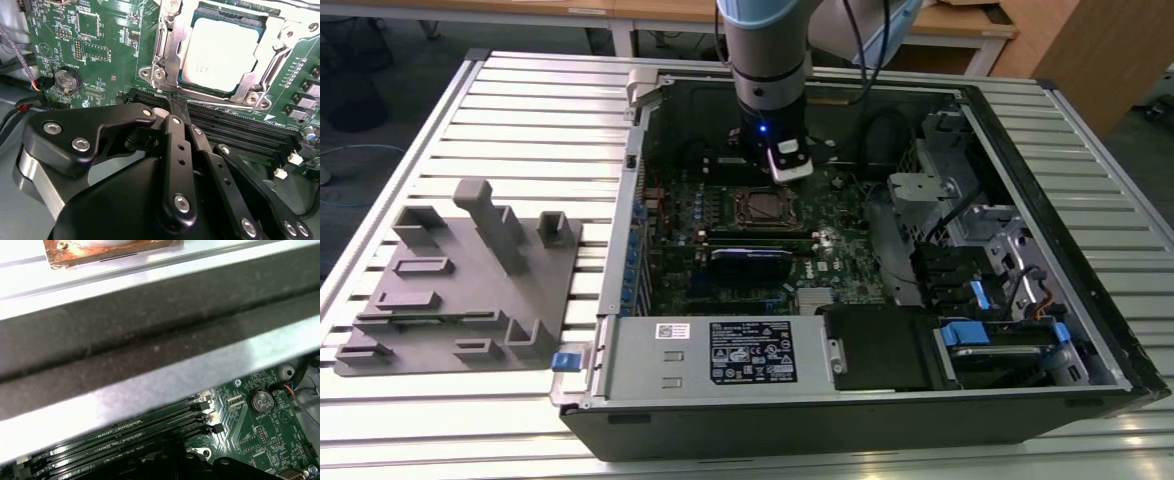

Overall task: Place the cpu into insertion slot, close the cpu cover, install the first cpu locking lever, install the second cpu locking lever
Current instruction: 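Install the first cpu locking lever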

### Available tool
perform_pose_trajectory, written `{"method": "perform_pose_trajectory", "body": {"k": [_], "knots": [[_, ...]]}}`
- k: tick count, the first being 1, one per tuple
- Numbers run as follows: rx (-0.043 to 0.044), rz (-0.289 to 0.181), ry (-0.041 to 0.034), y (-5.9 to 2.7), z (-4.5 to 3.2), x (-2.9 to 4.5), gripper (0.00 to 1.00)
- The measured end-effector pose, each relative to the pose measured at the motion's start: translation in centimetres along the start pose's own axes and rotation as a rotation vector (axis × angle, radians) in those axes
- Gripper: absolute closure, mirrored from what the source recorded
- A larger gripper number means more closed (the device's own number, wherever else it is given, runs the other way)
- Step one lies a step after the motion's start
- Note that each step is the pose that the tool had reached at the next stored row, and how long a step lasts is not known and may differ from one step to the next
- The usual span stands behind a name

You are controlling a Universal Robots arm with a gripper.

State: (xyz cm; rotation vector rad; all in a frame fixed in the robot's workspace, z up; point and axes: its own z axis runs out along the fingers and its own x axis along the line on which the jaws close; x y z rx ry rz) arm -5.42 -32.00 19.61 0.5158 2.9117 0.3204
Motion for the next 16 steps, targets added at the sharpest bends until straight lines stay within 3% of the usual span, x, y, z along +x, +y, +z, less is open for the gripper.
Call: {"method": "perform_pose_trajectory", "body": {"k": [16], "knots": [[-0.0009, 0.002, -0.0002, 0.22, 0.02, 0.26, 0.9]]}}
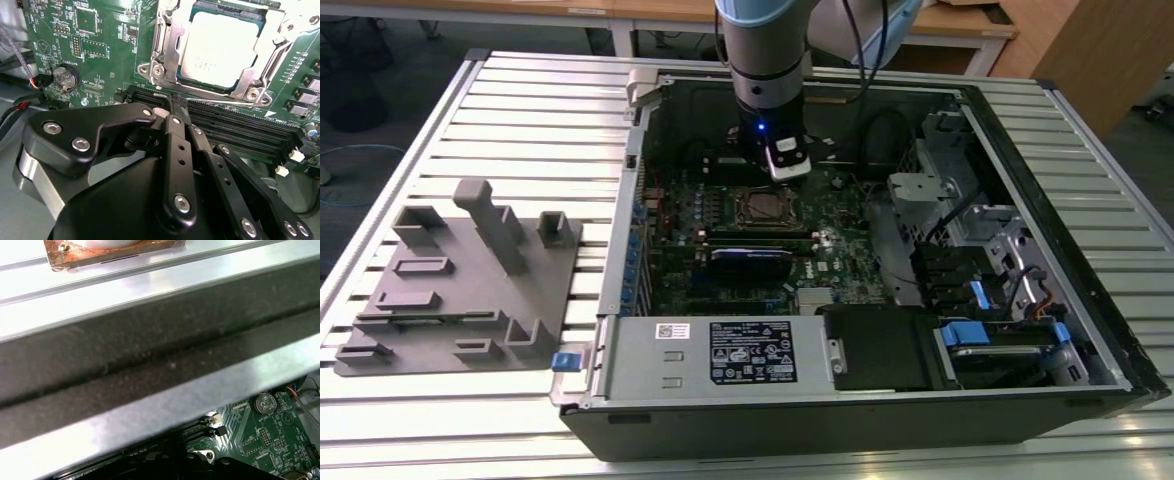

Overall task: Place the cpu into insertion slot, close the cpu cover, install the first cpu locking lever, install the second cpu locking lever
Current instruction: 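Install the first cpu locking lever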

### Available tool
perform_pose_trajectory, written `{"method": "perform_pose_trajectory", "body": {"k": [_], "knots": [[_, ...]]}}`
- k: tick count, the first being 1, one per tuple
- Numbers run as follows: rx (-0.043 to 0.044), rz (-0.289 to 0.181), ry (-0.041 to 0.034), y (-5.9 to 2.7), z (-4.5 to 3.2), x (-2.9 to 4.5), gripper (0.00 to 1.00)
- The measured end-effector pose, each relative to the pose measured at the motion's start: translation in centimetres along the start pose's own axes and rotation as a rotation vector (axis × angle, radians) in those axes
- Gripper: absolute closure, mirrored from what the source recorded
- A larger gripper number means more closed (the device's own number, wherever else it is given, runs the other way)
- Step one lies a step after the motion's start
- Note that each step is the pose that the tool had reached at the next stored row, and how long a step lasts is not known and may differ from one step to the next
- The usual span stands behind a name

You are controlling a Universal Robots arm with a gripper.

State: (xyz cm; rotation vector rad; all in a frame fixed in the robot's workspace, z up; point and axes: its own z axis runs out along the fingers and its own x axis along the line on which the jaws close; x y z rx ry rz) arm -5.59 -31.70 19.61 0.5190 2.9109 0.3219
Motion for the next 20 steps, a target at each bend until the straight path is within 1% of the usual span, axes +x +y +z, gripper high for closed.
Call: {"method": "perform_pose_trajectory", "body": {"k": [7, 11, 15, 20], "knots": [[-0.0006, -0.001, -0.0008, 0.01, 0.0, 0.04, 0.9], [-0.002, -0.01, 0.0009, -0.11, -0.03, 0.0, 0.9], [-0.0045, -0.026, 0.0043, -0.43, -0.09, -0.12, 0.9], [-0.0061, -0.028, 0.0053, -0.43, -0.09, -0.12, 0.9]]}}
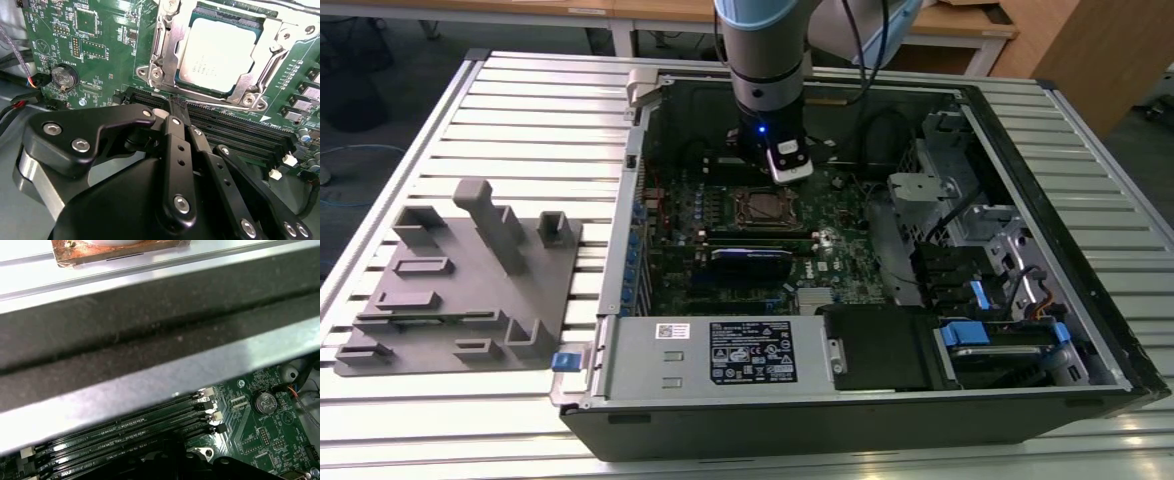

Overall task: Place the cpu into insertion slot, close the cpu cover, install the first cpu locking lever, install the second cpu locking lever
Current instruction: 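Install the first cpu locking lever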

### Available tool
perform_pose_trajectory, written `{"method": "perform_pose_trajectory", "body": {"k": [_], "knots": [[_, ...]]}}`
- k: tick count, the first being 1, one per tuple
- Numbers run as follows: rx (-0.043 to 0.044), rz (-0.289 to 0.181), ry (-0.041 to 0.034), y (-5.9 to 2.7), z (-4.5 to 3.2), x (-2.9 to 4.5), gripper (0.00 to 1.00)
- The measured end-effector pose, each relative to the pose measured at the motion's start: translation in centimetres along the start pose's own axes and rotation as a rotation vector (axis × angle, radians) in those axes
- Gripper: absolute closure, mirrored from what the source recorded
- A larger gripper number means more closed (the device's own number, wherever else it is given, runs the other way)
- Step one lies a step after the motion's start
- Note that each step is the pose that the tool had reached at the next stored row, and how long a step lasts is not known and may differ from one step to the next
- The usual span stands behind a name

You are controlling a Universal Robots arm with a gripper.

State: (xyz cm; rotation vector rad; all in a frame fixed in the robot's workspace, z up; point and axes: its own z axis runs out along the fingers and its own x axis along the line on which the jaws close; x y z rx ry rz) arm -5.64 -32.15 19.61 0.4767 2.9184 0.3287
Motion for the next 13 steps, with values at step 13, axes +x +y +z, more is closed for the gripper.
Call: {"method": "perform_pose_trajectory", "body": {"k": [13], "knots": [[-0.0008, 0.007, -0.001, 0.37, 0.08, 0.12, 0.9]]}}
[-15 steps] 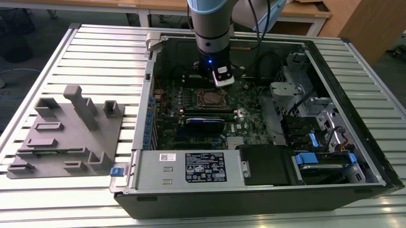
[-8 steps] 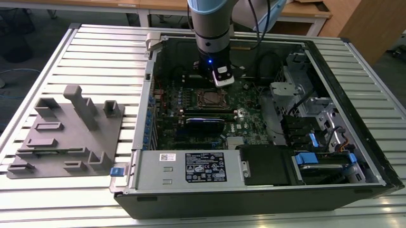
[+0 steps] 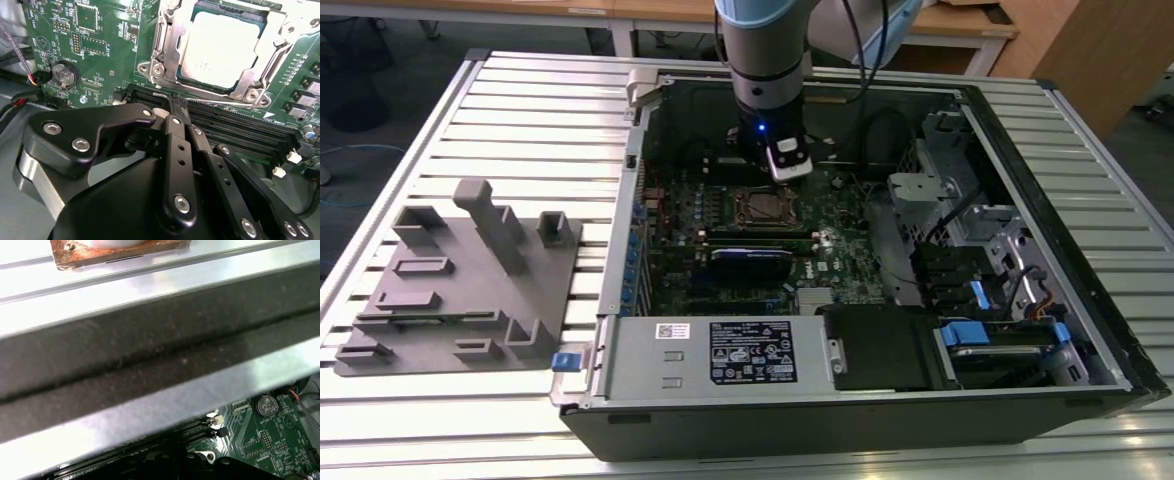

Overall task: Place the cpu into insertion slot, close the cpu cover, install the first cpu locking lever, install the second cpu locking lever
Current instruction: 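Install the first cpu locking lever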

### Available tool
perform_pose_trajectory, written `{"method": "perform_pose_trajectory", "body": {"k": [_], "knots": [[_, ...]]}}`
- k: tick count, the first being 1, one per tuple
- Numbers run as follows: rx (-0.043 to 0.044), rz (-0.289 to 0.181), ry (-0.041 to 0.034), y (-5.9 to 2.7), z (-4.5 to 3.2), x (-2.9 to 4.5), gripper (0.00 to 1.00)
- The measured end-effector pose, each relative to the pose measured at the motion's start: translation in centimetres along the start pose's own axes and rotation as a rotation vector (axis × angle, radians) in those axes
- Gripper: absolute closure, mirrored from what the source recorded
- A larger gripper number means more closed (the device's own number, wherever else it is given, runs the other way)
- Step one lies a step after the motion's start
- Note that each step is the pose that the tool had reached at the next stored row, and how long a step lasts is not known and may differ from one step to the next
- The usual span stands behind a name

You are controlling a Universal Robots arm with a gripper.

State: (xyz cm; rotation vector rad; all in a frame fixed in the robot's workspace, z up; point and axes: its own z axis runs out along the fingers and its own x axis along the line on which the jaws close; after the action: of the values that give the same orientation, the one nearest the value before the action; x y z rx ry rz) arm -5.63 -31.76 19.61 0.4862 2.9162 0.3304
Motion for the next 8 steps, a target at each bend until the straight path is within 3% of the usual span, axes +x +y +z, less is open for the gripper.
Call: {"method": "perform_pose_trajectory", "body": {"k": [8], "knots": [[-0.0003, 0.001, -0.0003, 0.01, 0.04, 0.06, 0.9]]}}
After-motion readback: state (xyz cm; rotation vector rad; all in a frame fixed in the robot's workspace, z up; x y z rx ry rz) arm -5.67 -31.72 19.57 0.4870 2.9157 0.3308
